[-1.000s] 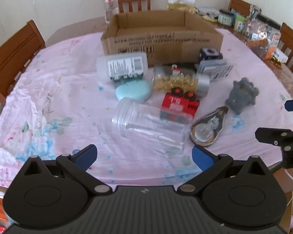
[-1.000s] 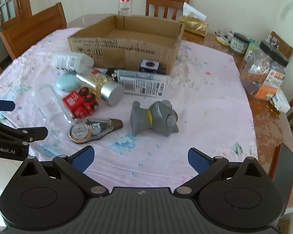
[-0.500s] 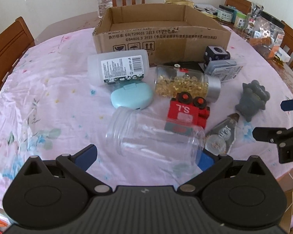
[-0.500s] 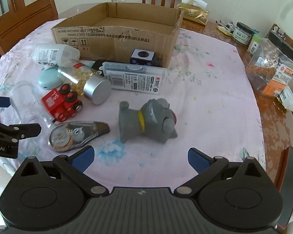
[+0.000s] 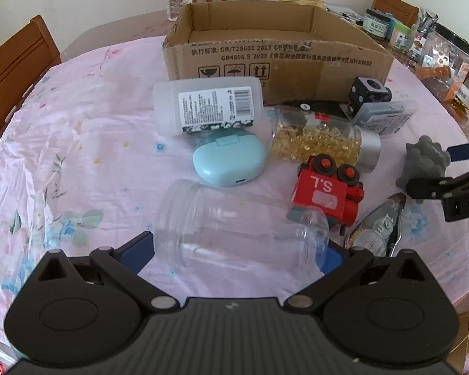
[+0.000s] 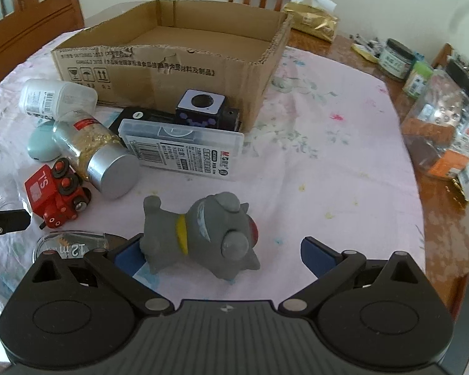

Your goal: Organize rigid objects

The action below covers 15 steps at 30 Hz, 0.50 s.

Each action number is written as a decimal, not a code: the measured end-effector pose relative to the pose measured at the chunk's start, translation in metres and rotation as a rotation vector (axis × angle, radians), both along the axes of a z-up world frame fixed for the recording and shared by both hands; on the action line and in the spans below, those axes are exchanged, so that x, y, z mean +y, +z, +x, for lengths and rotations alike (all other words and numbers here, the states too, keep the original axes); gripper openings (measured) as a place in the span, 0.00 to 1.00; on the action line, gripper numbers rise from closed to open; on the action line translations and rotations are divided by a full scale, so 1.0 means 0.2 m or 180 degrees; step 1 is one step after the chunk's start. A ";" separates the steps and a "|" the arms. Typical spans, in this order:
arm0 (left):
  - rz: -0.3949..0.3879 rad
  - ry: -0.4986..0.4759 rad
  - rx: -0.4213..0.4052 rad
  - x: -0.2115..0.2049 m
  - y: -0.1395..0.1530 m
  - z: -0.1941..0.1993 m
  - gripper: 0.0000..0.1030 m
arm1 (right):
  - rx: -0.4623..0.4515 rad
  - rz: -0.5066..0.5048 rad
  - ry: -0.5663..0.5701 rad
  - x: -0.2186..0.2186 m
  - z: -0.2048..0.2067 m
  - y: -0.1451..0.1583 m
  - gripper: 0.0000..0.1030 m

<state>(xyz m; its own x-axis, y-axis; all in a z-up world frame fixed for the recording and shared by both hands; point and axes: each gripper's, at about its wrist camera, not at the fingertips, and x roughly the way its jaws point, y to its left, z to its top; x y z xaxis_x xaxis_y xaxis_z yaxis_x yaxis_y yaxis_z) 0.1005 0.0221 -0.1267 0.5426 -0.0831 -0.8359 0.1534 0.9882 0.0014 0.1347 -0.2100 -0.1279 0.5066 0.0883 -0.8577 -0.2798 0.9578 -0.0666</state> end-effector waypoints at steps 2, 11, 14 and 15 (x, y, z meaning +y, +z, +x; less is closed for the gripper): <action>-0.0003 0.0009 0.0028 0.00 -0.01 0.00 1.00 | 0.0026 -0.0001 0.0069 0.00 0.01 -0.01 1.00; -0.0005 -0.0002 -0.0026 0.01 -0.03 -0.02 1.00 | 0.0019 0.0158 0.0247 -0.03 0.03 -0.06 1.00; -0.0006 0.0003 -0.0036 0.01 -0.03 -0.02 1.00 | -0.0057 0.0189 0.0303 -0.04 0.01 -0.06 1.00; -0.0004 0.0004 -0.0032 0.01 -0.03 -0.03 1.00 | -0.0081 0.0197 0.0310 -0.04 0.01 -0.06 1.00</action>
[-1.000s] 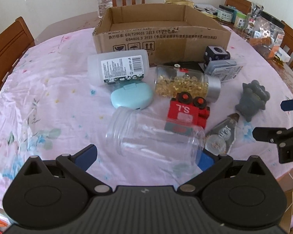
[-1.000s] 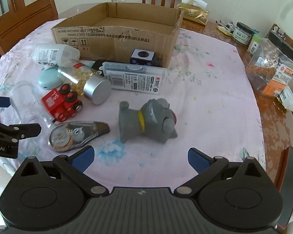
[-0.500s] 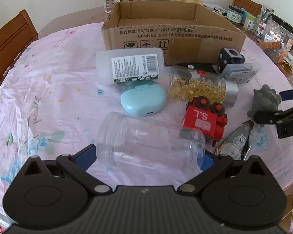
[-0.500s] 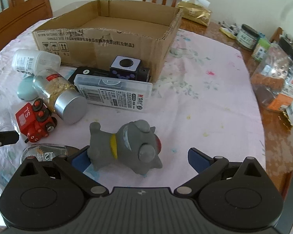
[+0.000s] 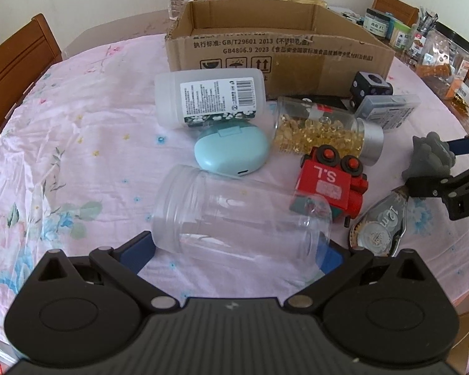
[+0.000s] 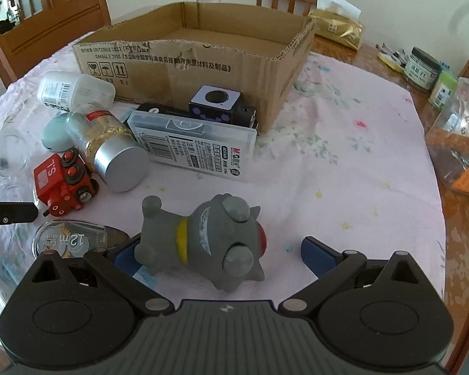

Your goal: Organize rigid objects

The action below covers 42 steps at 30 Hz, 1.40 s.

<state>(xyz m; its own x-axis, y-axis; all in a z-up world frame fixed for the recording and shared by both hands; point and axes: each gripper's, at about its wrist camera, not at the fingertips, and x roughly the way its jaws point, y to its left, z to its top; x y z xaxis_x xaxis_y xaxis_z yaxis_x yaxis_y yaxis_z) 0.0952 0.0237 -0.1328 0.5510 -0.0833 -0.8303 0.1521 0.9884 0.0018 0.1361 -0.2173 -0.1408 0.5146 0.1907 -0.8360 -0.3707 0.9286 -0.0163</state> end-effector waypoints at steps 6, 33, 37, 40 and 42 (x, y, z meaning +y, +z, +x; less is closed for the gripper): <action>0.0212 -0.0090 -0.0113 -0.03 0.03 -0.01 0.99 | 0.0007 -0.0006 -0.0029 0.01 0.01 0.00 1.00; 0.0171 -0.0496 -0.0057 0.00 0.14 0.05 0.88 | 0.0162 -0.0191 0.0088 0.09 0.01 0.07 0.76; 0.0166 -0.0544 -0.0012 0.02 0.19 0.07 0.88 | 0.0164 -0.0233 0.0081 0.09 0.02 0.10 0.76; 0.0139 -0.0595 0.0038 0.02 0.24 0.09 0.88 | 0.0158 -0.0230 0.0077 0.10 0.03 0.14 0.76; 0.0122 -0.0652 0.0050 0.02 0.29 0.10 0.88 | 0.0152 -0.0212 0.0096 0.10 0.04 0.17 0.76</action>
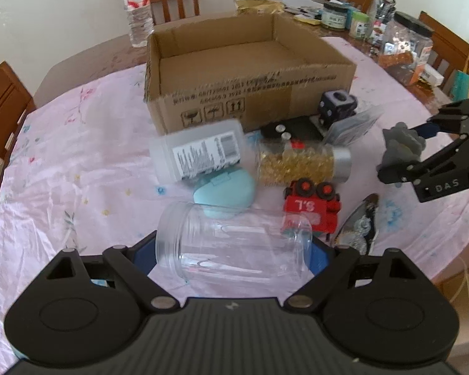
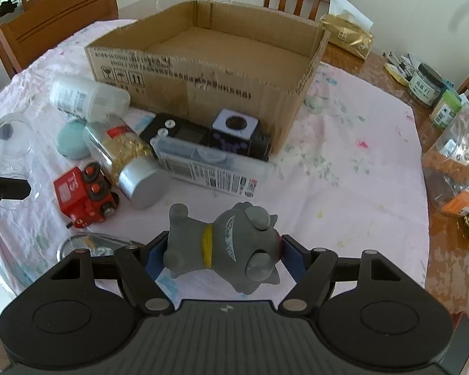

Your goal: Organize rigid objects

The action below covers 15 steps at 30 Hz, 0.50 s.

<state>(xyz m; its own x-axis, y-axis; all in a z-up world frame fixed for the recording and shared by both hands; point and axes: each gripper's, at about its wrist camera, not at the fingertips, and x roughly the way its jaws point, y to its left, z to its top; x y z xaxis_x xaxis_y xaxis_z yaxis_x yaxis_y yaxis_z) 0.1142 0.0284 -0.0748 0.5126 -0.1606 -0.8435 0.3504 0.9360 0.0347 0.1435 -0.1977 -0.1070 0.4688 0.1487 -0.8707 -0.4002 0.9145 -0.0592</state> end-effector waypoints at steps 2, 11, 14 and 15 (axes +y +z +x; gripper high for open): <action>-0.0012 -0.0063 -0.0022 0.00 0.06 0.01 0.88 | -0.0016 0.0011 0.0033 0.01 0.00 0.04 0.76; -0.0108 -0.0356 -0.0193 -0.04 0.34 0.16 0.88 | -0.0204 0.0173 0.0102 0.01 0.01 0.30 0.76; -0.0139 -0.0442 -0.0277 -0.05 0.40 0.25 0.88 | -0.0306 0.0227 0.0091 0.01 0.03 0.40 0.76; -0.0138 -0.0469 -0.0295 -0.06 0.41 0.29 0.88 | -0.0339 0.0240 0.0076 0.02 0.04 0.43 0.76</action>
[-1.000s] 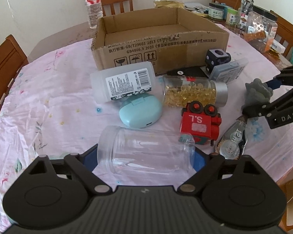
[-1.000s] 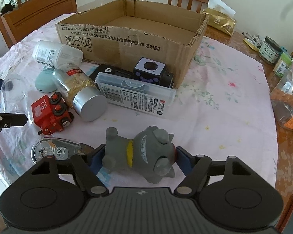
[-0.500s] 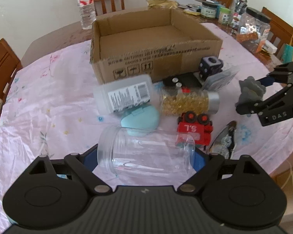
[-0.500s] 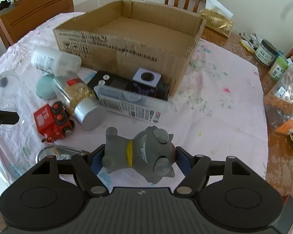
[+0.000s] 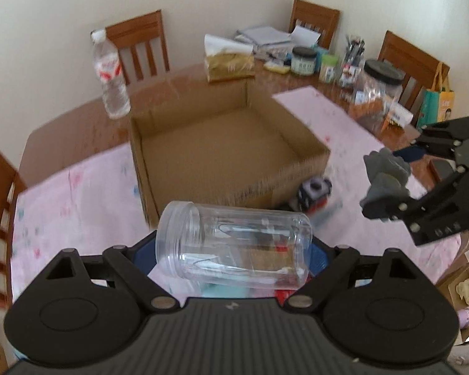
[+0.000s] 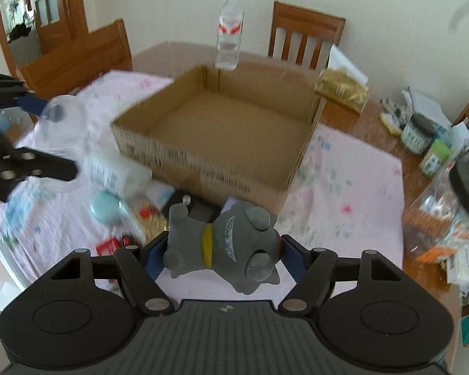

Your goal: Organize rigid objects

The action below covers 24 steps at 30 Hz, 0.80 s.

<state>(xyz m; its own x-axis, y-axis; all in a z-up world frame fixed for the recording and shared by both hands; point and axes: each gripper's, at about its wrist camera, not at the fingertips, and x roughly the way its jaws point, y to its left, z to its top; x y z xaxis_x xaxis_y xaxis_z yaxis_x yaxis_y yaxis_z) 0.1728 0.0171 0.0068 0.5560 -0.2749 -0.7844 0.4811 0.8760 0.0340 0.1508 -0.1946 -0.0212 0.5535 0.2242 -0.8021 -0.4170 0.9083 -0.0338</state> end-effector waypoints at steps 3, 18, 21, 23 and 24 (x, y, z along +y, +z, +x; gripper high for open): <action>0.0016 -0.0078 -0.0067 -0.02 0.02 0.12 0.88 | -0.0093 0.0049 -0.0070 0.00 0.04 0.07 0.76; 0.0131 -0.0152 -0.0207 -0.10 -0.07 0.78 0.88 | -0.0202 0.0025 -0.0440 0.11 0.31 0.14 0.76; 0.0073 -0.0065 -0.0267 -0.09 -0.10 0.87 0.90 | -0.0173 0.0012 -0.0499 0.12 0.35 0.14 0.76; 0.0047 0.0034 -0.0309 -0.08 -0.12 0.92 0.95 | -0.0153 0.0001 -0.0518 0.13 0.38 0.13 0.76; 0.0034 0.0085 -0.0304 -0.07 -0.14 0.93 0.95 | -0.0142 -0.0014 -0.0525 0.14 0.39 0.13 0.76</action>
